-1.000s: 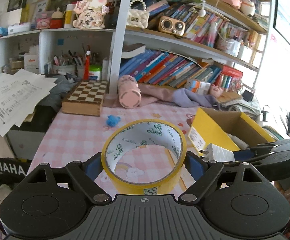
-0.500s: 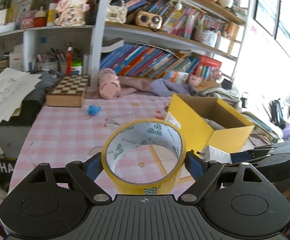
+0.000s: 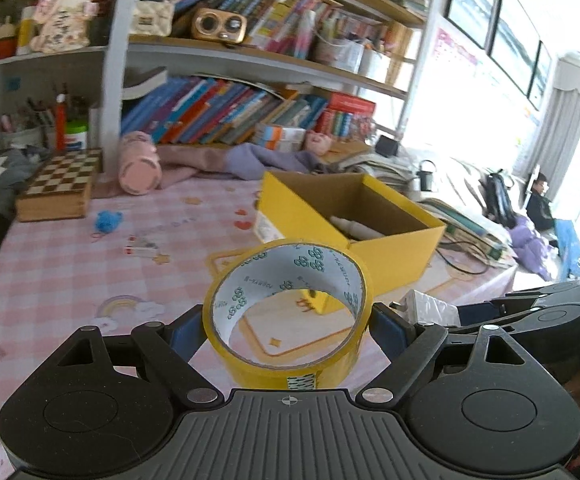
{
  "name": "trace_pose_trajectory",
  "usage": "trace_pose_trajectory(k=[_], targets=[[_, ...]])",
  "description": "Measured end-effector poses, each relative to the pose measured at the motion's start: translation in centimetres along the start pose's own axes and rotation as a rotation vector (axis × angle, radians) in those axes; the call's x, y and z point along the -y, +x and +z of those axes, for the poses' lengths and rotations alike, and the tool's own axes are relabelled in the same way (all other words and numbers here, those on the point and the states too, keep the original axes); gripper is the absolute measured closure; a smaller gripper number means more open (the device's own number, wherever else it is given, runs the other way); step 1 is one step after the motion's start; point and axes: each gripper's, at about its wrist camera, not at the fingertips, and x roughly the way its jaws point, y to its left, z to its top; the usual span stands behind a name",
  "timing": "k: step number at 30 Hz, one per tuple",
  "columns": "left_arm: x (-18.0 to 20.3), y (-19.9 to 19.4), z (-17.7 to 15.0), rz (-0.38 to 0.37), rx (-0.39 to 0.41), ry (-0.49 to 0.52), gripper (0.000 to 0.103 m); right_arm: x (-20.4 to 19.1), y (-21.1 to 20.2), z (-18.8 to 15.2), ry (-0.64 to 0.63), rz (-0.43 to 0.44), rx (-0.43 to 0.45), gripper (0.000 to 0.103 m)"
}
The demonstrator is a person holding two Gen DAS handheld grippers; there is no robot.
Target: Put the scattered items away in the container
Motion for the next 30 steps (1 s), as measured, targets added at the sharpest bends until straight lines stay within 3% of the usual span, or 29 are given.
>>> trace_pose_trajectory(k=[16, 30], targets=[[3.4, 3.2, 1.4, -0.107, -0.011, 0.077, 0.016, 4.0, -1.3, -0.5, 0.079, -0.087, 0.009, 0.04], [5.7, 6.8, 4.0, -0.147, 0.015, 0.176, 0.016, 8.0, -0.2, 1.5, 0.146, -0.123, 0.048, 0.04]])
